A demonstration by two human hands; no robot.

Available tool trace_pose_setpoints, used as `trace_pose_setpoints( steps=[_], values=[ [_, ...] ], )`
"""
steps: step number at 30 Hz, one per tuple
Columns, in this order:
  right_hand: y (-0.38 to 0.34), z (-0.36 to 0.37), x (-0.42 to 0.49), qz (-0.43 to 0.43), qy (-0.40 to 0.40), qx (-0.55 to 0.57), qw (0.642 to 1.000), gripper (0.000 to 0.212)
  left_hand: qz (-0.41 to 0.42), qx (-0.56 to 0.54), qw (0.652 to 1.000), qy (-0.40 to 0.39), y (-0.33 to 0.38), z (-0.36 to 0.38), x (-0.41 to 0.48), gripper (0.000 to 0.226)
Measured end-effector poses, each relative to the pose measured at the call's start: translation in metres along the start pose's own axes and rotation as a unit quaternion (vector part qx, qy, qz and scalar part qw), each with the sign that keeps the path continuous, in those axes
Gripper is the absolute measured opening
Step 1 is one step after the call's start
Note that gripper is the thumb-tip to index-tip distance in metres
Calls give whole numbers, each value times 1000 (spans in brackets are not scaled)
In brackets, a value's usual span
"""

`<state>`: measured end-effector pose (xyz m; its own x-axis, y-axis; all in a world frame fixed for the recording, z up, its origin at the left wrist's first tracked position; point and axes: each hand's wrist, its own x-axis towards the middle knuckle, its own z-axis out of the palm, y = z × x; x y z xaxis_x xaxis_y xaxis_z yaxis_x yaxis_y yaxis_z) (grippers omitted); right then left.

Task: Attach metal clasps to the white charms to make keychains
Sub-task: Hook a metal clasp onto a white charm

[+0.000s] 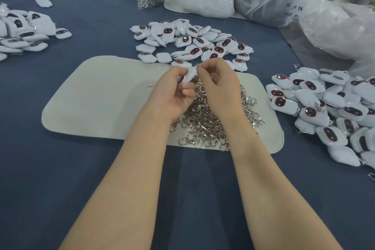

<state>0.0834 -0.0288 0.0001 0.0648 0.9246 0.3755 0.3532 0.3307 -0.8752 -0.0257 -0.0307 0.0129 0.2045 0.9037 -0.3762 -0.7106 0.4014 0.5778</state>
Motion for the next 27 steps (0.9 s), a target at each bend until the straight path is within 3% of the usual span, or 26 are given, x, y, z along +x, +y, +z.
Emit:
trace_pose_setpoints(
  steps=[9,12,13,15,17,18,20,22,23,25,27],
  values=[
    [-3,-2,-1,30,6,46,998,15,111,102,985,80,-5,2,2,3],
    [-3,-4,0,43,-26,29,998,15,185,173,961,109,-6,0,4,10],
    [-2,-5,1,42,-35,11,998,15,238,238,934,122,-7,0,4,12],
    [-1,-5,2,46,-49,-16,998,14,367,389,834,135,-11,0,1,16],
    [2,-7,3,58,-61,-28,996,12,441,490,744,116,-15,1,-2,16],
    [3,-8,4,65,-65,-29,995,12,457,519,715,105,-17,1,-2,17],
    [5,-9,3,84,-65,2,994,13,471,539,692,90,-19,1,-1,18],
    [4,-8,2,99,-54,59,992,14,476,519,704,91,-19,2,0,17],
    [3,-8,1,102,-49,88,990,14,469,491,728,97,-18,2,0,15],
    [1,-6,1,99,-46,128,986,11,413,396,812,118,-15,2,4,12],
    [0,-5,2,82,-57,108,989,6,291,263,911,130,-11,1,6,7]
  ],
)
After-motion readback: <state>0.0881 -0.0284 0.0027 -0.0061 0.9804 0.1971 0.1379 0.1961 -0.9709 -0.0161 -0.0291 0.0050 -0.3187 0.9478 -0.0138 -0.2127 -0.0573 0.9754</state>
